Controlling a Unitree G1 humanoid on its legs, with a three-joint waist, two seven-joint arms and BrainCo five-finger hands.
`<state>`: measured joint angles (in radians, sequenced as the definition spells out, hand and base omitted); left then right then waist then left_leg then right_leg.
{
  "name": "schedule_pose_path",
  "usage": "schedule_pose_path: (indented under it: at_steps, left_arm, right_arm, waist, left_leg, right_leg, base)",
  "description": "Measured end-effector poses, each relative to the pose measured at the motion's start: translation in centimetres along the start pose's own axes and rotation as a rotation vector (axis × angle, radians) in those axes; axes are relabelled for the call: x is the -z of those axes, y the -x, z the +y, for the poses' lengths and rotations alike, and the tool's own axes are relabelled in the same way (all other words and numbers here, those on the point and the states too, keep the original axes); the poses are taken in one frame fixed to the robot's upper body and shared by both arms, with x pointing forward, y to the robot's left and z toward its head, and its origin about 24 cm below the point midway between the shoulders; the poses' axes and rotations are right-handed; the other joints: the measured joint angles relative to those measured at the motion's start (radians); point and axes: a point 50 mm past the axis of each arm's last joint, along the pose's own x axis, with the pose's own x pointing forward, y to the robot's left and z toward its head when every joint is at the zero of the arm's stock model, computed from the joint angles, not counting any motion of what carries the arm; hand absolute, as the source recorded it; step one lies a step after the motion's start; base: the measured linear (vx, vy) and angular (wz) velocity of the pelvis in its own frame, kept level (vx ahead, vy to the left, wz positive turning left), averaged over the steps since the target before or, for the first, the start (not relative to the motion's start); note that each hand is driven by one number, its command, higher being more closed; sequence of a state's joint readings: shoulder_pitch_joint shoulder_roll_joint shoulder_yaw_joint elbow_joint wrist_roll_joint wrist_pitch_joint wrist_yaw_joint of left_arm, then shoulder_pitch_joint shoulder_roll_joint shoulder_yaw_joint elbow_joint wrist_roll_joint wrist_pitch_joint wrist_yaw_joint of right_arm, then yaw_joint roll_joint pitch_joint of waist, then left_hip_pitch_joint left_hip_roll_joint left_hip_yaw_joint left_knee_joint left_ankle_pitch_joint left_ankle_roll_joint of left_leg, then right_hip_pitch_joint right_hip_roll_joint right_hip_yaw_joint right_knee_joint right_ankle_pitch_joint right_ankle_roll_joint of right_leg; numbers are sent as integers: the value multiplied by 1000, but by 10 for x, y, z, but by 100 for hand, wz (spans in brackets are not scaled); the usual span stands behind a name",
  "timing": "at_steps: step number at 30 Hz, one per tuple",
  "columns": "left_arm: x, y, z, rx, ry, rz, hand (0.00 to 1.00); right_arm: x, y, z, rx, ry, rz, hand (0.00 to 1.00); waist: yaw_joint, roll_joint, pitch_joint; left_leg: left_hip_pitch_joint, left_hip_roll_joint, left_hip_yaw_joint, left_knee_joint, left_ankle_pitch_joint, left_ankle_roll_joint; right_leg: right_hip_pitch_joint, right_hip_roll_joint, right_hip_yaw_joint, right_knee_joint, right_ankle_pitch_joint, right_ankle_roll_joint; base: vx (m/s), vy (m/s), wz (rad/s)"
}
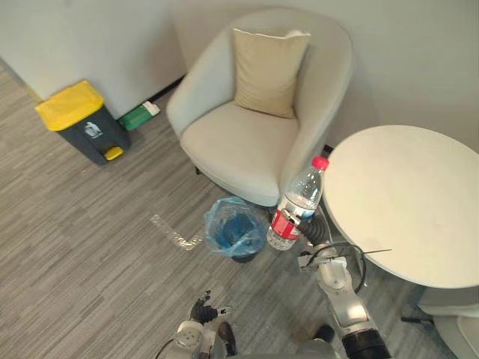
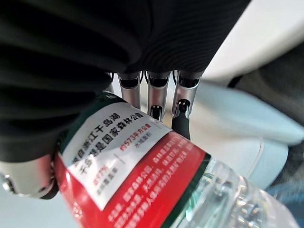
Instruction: Gather rubbish on tea table into small bin, then transfer packed bag to large trash can.
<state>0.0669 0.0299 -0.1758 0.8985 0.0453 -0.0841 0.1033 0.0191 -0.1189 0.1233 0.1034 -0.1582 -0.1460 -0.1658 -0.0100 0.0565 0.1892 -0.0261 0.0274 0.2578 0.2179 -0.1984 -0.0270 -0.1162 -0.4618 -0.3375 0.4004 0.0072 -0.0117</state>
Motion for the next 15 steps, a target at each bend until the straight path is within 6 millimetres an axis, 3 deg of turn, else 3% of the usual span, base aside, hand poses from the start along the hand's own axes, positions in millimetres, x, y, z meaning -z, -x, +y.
schedule_pose_path:
  at_steps: [1, 2, 4, 5, 6, 8, 10, 12, 14, 15]
  left_arm:
    - [1, 0, 3, -8, 2, 4, 0]
    - [1, 0, 12, -25, -10, 3, 0]
    - [1, -1, 17, -33, -21, 6, 0]
    - [2, -1, 16, -32, -22, 10, 0]
    - [5, -1, 17, -31, -26, 28, 0]
    - [4, -1, 7, 0, -21, 26, 0]
    - [5, -1, 4, 13, -20, 29, 0]
    - [1, -2, 5, 12, -21, 20, 0]
    - [-6, -4, 6, 8, -15, -8, 0]
    - [-7, -4, 7, 7, -12, -11, 0]
  right_arm:
    - [2, 3, 1, -2, -5, 11, 100]
    - [3, 4, 2, -13, -7, 13, 100]
    - [2, 4, 1, -10, -5, 10, 100]
    - [3, 4, -1, -8, -2, 13, 100]
    - [5, 5, -3, -2, 1, 22, 100]
    - [8, 6, -15, 27, 21, 32, 100]
    - [11, 7, -23, 58, 25, 43, 100]
    - [15, 11, -30, 79, 36, 59, 100]
    - [11, 11, -34, 86, 46, 41, 100]
    - [8, 10, -33, 87, 42, 30, 100]
  waist:
    - [-5, 3, 8]
    - [-6, -17, 22]
    - [-9, -31, 28]
    - [-14, -31, 28]
    - [-42, -36, 26]
    - [-38, 22, 17]
    - [-45, 32, 21]
    - [-45, 24, 29]
    - [-29, -11, 40]
    - [-19, -9, 39]
  left_leg:
    - [11, 12, -15, -8, -3, -2]
    - [39, 16, -33, -43, -5, -4]
    - [60, 15, -51, -71, -1, -8]
    - [64, 15, -60, -72, -2, -11]
    - [72, 12, -102, -67, -12, -30]
    - [58, 43, -170, -65, -8, -63]
    - [43, 61, -187, -18, -8, -65]
    - [20, 83, -181, 96, -7, -64]
    - [-77, 105, -140, 364, -11, -40]
    - [-86, 107, -125, 373, -34, -45]
  right_leg:
    - [-33, 53, 79, 58, -72, 47]
    - [-84, 150, 119, 101, -147, 50]
    - [-137, 252, 100, 76, -165, 33]
    - [-145, 273, 93, 56, -164, 32]
    - [-139, 314, 111, -5, -144, 5]
    - [-106, 333, 66, -8, -164, 0]
    - [-66, 336, 12, -25, -183, -8]
    - [19, 352, -18, -79, -185, -11]
    - [146, 362, -13, -195, -185, -10]
    - [158, 361, -4, -205, -184, -10]
  base:
    - [124, 40, 31]
    - [104, -30, 19]
    - [141, -55, 22]
    - [214, -113, 70]
    - [213, -130, 86]
    - [342, -150, 65]
    - [372, -149, 73]
    - [328, -115, 86]
    - [252, -46, 35]
    - [224, -4, -20]
